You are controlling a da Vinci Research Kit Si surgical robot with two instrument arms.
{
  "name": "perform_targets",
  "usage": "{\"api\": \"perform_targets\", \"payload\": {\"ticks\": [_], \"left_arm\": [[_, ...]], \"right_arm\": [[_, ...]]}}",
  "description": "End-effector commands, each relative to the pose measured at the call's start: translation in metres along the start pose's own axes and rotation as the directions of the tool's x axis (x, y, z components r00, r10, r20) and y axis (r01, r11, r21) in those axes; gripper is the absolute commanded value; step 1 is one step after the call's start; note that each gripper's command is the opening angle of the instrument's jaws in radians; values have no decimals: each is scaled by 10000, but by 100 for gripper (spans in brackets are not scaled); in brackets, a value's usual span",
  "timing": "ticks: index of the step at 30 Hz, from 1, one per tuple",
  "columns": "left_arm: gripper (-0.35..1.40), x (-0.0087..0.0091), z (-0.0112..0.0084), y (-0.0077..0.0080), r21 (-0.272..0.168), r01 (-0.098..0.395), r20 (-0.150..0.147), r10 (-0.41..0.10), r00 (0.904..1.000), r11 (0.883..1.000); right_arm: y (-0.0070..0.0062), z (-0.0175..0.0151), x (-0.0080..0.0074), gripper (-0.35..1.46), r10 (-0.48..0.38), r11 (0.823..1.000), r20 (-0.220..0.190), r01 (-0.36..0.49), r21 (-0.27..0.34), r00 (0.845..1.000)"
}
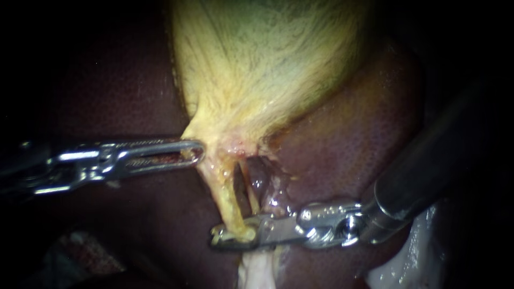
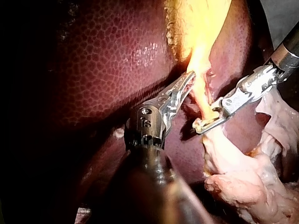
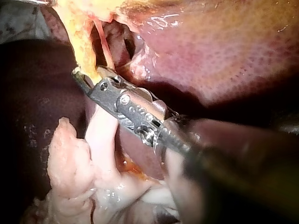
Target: Going back first clip left tube
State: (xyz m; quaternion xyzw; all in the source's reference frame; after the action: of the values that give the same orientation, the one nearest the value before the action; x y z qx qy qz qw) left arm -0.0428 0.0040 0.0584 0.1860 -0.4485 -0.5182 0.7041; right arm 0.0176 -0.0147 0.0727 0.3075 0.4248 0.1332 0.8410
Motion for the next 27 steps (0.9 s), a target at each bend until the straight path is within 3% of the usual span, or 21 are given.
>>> {"api": "perform_targets", "payload": {"ticks": [1, 8, 12, 16, 21, 27], "left_arm": [[-35, 0, 0, 0, 8, -4, 0, 4, 10000, 10000], [-35, 0, -1, 0, 7, -3, 0, 3, 10000, 10000], [-35, 0, -1, -1, 5, -4, 1, 4, 10000, 10000], [-35, 0, -1, -1, 4, -3, 1, 3, 10000, 10000], [-35, 0, -3, -3, 0, -2, 3, 2, 10000, 10000], [-35, 0, -4, -5, -7, 2, 6, -2, 10000, 10000]], "right_arm": [[0, 0, 0, -35, 7, 10000, 29, -7, -11, 10000], [0, -1, -1, -35, 181, 9997, 93, -182, 166, 9998], [1, 1, 0, 16, 129, 9992, 113, -134, 384, 9999], [3, 1, 2, 49, -59, 9997, -101, 57, -219, 9999], [9, -6, 5, 56, -1644, 9853, -197, 1632, -496, 9862], [13, -18, 11, 60, -2485, 9596, -145, 2441, -1400, 9685]]}}
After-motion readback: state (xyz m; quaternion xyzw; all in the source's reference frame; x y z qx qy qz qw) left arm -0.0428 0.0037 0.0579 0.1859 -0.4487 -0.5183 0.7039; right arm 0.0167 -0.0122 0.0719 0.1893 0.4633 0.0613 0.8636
